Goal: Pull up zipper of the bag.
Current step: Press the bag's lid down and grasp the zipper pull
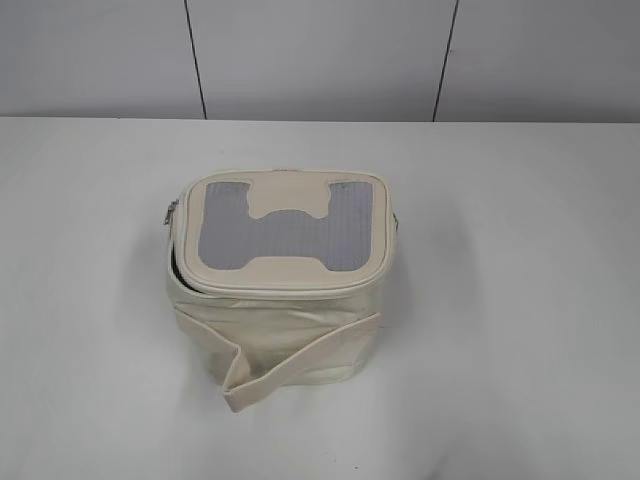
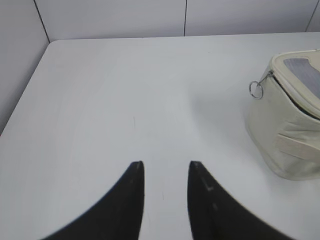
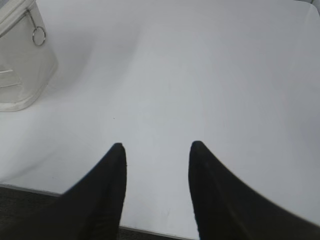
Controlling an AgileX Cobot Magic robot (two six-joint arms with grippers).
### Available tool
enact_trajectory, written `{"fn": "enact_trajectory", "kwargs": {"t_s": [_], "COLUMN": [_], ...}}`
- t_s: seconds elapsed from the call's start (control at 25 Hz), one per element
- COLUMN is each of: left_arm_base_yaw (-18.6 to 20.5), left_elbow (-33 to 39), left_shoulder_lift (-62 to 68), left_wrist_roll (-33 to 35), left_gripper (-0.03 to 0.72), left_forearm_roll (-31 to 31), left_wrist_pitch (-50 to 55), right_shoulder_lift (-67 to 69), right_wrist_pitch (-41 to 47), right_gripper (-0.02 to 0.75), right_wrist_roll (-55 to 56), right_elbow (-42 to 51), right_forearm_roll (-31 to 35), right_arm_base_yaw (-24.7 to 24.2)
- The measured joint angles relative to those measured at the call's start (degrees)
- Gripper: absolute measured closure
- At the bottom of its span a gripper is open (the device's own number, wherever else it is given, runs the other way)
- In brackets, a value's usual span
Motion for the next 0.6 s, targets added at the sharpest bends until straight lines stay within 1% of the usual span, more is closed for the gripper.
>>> {"fn": "enact_trajectory", "kwargs": {"t_s": [0.6], "left_arm_base_yaw": [0.0], "left_elbow": [0.0], "left_shoulder_lift": [0.0], "left_wrist_roll": [0.0], "left_gripper": [0.46], "left_forearm_roll": [0.0], "left_wrist_pitch": [0.0], "right_shoulder_lift": [0.0], "right_wrist_pitch": [0.0], "right_gripper": [0.399], "right_wrist_roll": [0.0], "right_elbow": [0.0], "right_forearm_roll": [0.0], "right_arm_base_yaw": [0.0]}}
